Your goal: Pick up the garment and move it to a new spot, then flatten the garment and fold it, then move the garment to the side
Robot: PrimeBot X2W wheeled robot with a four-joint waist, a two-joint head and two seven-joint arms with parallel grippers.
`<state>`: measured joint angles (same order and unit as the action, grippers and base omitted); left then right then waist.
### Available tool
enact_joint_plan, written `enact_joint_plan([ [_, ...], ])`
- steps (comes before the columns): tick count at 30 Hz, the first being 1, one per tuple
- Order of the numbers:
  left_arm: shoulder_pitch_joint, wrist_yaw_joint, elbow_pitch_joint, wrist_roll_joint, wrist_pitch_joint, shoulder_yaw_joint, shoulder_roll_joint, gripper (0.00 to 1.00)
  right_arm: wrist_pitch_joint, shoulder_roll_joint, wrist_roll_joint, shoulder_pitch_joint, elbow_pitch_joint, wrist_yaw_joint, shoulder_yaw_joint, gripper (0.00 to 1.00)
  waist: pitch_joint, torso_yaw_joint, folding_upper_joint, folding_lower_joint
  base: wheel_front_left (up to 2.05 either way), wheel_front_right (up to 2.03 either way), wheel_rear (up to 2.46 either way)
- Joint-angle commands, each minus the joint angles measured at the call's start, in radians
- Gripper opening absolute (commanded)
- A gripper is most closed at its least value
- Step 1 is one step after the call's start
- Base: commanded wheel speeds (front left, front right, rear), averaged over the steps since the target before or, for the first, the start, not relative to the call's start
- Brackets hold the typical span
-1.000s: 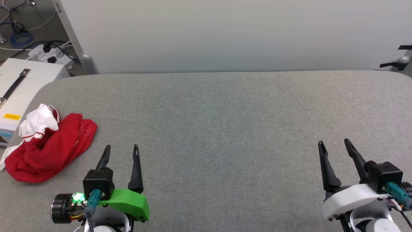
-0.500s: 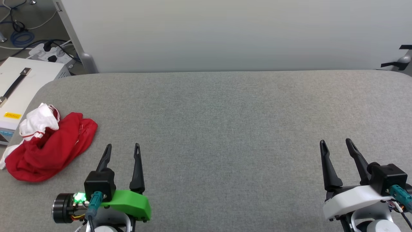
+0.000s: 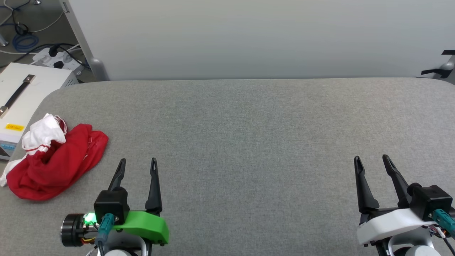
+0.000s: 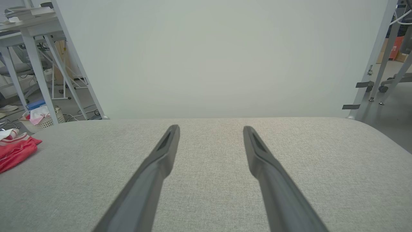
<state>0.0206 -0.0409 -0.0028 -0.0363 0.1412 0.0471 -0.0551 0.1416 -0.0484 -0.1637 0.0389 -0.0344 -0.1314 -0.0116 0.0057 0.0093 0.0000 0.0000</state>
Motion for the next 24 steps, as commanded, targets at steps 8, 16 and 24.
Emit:
enact_joint_plan([
  [8, 0.015, -0.013, 0.011, -0.013, 0.025, 0.008, 0.003, 1.00, 0.026, -0.001, -0.015, 0.018, 0.000, 0.000, 0.002, 1.00, -0.003, 0.001, 0.0000, 0.0000, 0.00, 0.00, 0.00],
  [16, 0.021, -0.019, 0.017, -0.018, 0.041, 0.015, 0.003, 1.00, 0.042, -0.001, -0.022, 0.026, 0.009, 0.001, 0.000, 1.00, -0.006, 0.001, 0.0000, 0.0000, 0.00, 0.00, 0.00],
  [24, 0.026, -0.025, 0.025, -0.027, 0.058, 0.023, 0.004, 1.00, 0.058, -0.001, -0.033, 0.034, 0.016, 0.001, -0.001, 1.00, -0.005, 0.002, 0.0000, 0.0000, 0.00, 0.00, 0.00],
])
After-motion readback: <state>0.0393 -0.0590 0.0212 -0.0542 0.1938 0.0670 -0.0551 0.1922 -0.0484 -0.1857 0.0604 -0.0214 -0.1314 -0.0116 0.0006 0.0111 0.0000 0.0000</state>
